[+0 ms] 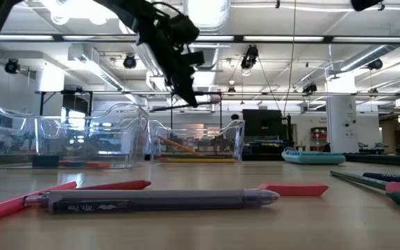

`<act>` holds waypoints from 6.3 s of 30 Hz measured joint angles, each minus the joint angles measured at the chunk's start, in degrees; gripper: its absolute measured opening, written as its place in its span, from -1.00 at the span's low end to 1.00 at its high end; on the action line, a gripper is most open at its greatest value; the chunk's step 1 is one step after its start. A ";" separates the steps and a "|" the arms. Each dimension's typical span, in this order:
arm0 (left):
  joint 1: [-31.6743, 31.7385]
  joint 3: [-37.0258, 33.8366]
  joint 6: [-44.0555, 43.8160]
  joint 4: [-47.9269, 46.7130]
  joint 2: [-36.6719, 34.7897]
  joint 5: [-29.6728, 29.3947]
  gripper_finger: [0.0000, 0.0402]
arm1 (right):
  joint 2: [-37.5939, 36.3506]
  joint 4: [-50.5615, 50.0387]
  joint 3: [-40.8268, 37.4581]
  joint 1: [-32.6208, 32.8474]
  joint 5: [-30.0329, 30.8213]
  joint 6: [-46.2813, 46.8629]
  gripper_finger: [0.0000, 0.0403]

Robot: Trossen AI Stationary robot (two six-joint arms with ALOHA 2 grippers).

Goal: Sort crayons/erasers/pens/pencils in bins
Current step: Put the light blue pencil into the top right transparent bin, then put the green pencil into the top right transparent bin

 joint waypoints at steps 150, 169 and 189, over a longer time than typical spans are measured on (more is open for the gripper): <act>-52.26 -51.27 -8.61 79.32 -34.75 -19.62 -0.20 | 44.82 -41.42 33.40 -19.01 -35.99 57.11 -0.15; -52.26 -51.28 -8.57 79.32 -34.77 -19.60 -0.20 | 46.93 -41.52 30.34 -23.06 -38.57 54.38 -0.15; -52.26 -51.34 -8.50 79.32 -34.79 -19.60 -0.20 | 52.02 -36.57 30.51 -26.94 -43.36 44.41 -0.80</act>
